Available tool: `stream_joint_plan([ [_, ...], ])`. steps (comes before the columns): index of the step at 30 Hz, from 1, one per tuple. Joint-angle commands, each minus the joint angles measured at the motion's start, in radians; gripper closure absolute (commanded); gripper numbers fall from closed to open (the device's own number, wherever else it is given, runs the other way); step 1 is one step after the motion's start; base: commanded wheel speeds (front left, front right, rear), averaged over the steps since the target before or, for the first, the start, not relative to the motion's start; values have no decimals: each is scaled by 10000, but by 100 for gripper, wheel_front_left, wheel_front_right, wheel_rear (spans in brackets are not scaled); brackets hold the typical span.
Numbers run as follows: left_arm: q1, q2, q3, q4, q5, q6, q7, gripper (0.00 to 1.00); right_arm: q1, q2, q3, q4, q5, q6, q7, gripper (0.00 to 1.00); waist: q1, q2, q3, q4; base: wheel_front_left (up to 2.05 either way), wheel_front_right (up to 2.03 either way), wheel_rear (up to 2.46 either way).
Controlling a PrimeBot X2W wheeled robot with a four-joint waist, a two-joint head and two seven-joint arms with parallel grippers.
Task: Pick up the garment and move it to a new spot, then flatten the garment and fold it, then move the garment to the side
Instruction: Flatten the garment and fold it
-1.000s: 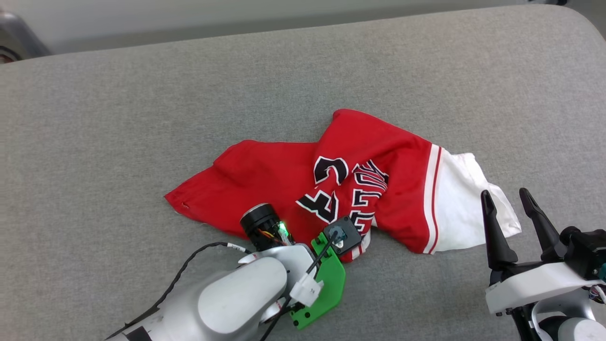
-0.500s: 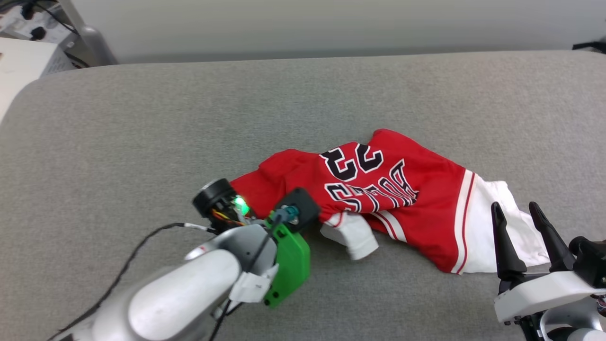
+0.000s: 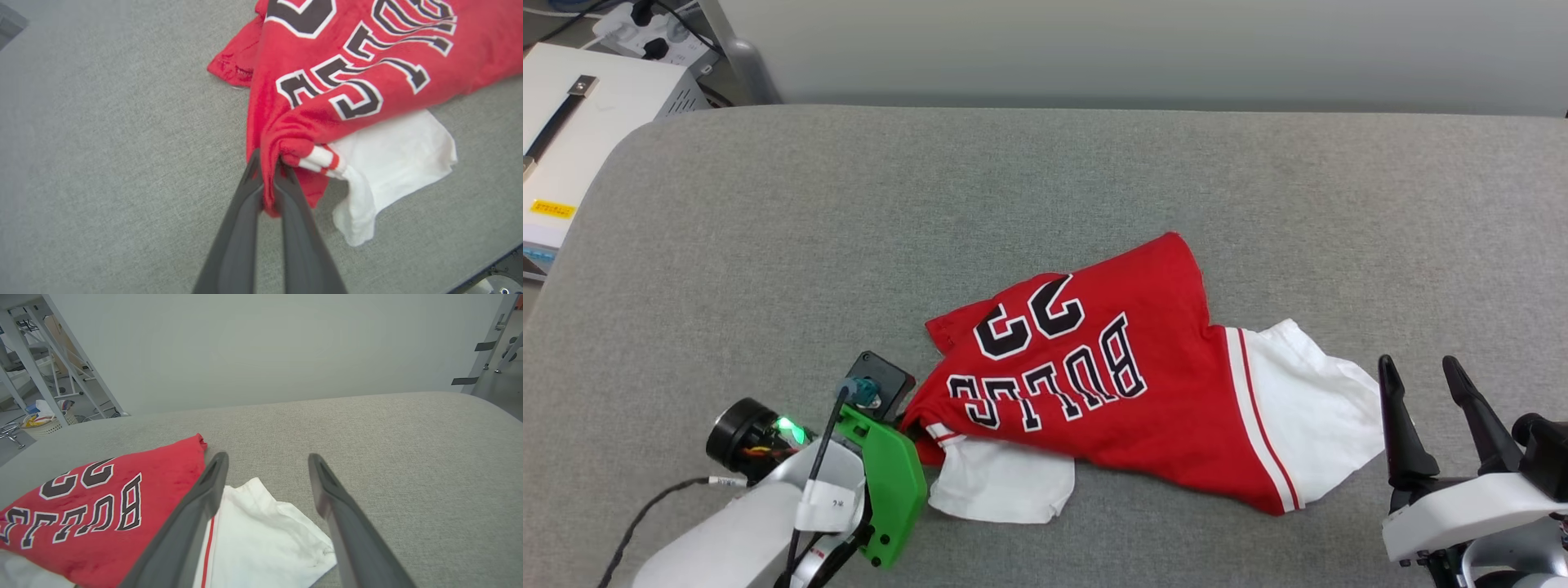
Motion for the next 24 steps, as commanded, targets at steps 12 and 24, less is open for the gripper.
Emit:
stream_joint_plan([
  [12,684,-1672,525,2892,-947,-55,-2094,0,-137,-7,58,-115,-145,-2,213,0,0,0,188,-227,0,0,0],
  [24,1320,-2004,2035,2876,-1044,1435,-5117,0,35,-14,117,-96,-521,-2,286,0,0,0,-613,-186,0,0,0],
])
